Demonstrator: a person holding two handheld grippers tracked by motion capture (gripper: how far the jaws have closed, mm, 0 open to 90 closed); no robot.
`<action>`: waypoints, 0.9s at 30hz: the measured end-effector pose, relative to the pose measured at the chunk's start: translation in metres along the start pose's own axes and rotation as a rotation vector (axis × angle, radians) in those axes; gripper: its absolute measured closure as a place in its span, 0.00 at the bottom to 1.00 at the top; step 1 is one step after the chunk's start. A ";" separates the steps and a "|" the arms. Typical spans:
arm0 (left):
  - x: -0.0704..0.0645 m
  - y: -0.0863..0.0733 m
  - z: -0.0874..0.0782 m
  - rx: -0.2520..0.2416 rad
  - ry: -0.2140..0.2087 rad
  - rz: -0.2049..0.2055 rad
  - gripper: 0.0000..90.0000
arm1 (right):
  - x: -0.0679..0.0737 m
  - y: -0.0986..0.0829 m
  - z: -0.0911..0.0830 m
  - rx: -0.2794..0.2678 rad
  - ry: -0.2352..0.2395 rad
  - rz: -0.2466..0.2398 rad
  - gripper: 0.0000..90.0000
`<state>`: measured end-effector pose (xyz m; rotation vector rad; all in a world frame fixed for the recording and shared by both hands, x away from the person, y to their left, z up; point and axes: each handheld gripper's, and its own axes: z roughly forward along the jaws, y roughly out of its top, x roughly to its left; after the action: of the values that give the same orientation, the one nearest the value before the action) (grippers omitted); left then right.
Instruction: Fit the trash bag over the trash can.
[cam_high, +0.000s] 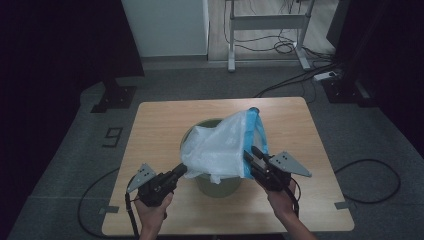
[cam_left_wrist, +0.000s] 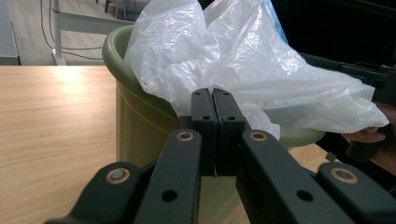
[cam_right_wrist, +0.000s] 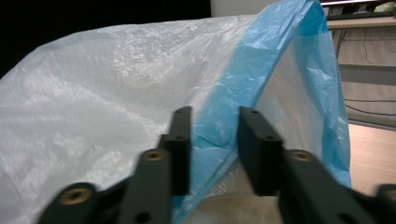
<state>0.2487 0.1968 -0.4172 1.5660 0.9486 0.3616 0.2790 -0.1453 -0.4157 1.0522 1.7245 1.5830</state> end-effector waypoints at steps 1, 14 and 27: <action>0.000 0.000 0.000 0.002 -0.001 0.002 0.98 | 0.000 0.000 0.000 0.002 -0.001 -0.007 0.82; -0.005 0.004 0.004 -0.001 -0.022 0.012 0.95 | 0.003 0.012 -0.008 -0.049 -0.021 -0.126 0.99; -0.007 0.038 -0.016 -0.039 -0.058 0.060 0.54 | 0.000 0.015 -0.008 -0.048 -0.027 -0.139 0.99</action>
<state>0.2466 0.2041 -0.3763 1.5633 0.8469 0.3725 0.2754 -0.1498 -0.4001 0.9062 1.6952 1.5093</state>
